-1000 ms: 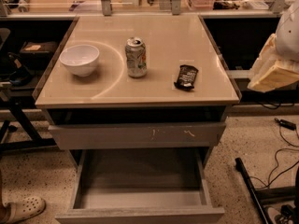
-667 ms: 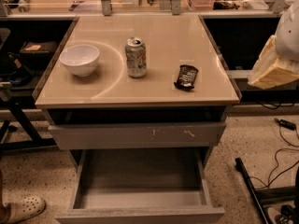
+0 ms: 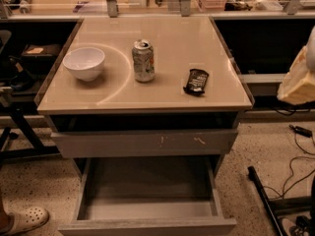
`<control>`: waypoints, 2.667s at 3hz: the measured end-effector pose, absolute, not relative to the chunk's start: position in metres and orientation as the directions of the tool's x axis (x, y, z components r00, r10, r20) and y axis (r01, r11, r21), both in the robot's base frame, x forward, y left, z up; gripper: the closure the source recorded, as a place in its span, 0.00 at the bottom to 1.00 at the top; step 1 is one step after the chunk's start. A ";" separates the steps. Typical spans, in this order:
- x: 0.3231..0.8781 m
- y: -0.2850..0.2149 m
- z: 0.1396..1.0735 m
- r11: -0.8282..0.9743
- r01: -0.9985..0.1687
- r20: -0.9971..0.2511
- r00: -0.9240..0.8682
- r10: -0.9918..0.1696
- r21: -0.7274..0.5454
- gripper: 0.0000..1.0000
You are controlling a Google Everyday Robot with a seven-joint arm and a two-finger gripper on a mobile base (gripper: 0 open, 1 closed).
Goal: Close middle drawer
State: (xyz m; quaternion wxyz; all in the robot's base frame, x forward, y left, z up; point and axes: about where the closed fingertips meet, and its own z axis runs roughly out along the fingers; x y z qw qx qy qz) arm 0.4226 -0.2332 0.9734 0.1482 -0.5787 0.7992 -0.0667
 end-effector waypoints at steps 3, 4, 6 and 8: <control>0.314 -0.252 0.836 0.435 -0.900 -0.070 -0.435 -0.898 0.013 1.00; 0.317 -0.252 0.839 0.434 -0.901 -0.075 -0.433 -0.898 0.005 1.00; 0.267 -0.231 0.727 0.494 -0.837 -0.076 -0.522 -0.849 0.235 1.00; 0.228 -0.211 0.626 0.500 -0.754 -0.078 -0.581 -0.810 0.426 1.00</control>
Offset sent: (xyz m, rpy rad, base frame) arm -0.1663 -0.0251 -0.2106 0.0687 0.4956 -0.1831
